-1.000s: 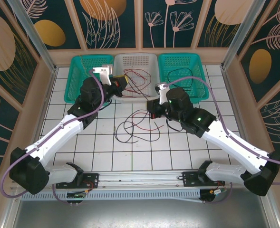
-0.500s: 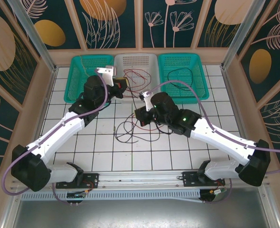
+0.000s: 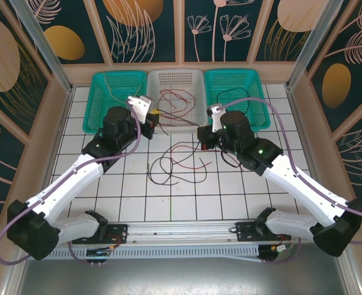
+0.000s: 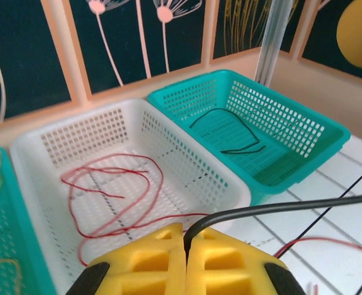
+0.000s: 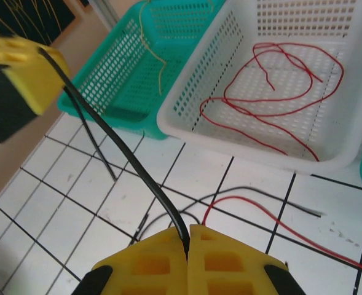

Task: Untangle the cables

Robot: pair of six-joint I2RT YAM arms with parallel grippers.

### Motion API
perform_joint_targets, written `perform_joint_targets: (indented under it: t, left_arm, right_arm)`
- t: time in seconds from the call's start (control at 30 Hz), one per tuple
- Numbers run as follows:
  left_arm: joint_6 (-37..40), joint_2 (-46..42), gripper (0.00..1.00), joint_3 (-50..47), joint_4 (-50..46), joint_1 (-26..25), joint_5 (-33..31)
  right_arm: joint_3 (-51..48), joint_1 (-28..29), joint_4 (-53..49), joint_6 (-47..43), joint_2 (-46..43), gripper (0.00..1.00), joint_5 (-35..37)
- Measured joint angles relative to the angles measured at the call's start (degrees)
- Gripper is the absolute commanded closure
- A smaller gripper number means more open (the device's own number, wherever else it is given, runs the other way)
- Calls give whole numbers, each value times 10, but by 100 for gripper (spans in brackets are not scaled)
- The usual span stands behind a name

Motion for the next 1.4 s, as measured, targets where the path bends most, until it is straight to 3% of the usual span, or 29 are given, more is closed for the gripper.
perform_joint_targets:
  t: [0.17, 0.4, 0.47, 0.5, 0.57, 0.67, 0.87, 1.1, 1.17, 1.3, 1.4]
  left_arm:
    - [94, -44, 100, -26, 0, -1, 12]
    - [212, -19, 100, -6, -62, -10, 23]
    - [222, -7, 53, 2, -78, -15, 26]
    - [220, -3, 40, 5, -78, -18, 23]
    - [196, -1, 18, 6, -65, -18, 5]
    - [133, -7, 1, 0, -13, -18, -43]
    - [-32, -14, 1, 4, 30, -16, -129]
    - [-203, -30, 1, 11, -6, -16, -151]
    - [-232, -39, 1, 6, -16, -16, -151]
    - [-268, -47, 1, -2, -45, -16, -151]
    - [-290, -42, 2, -4, -66, -16, -151]
  right_arm:
    - [0, 7, -19, -13, 14, 100, -11]
    - [0, -12, -39, -6, 11, 100, -4]
    - [0, -34, -37, -2, 5, 100, -11]
    - [0, -41, -36, 0, 2, 100, -11]
    - [2, -59, -38, 8, -3, 100, -12]
    - [15, -94, -42, 15, 1, 100, -17]
    - [79, -228, -36, 39, 47, 100, -56]
    - [127, -320, -7, 70, 133, 99, -89]
    - [127, -352, 6, 85, 152, 89, -103]
    - [137, -403, 26, 105, 208, 56, -121]
    - [143, -412, 27, 109, 248, 49, -120]
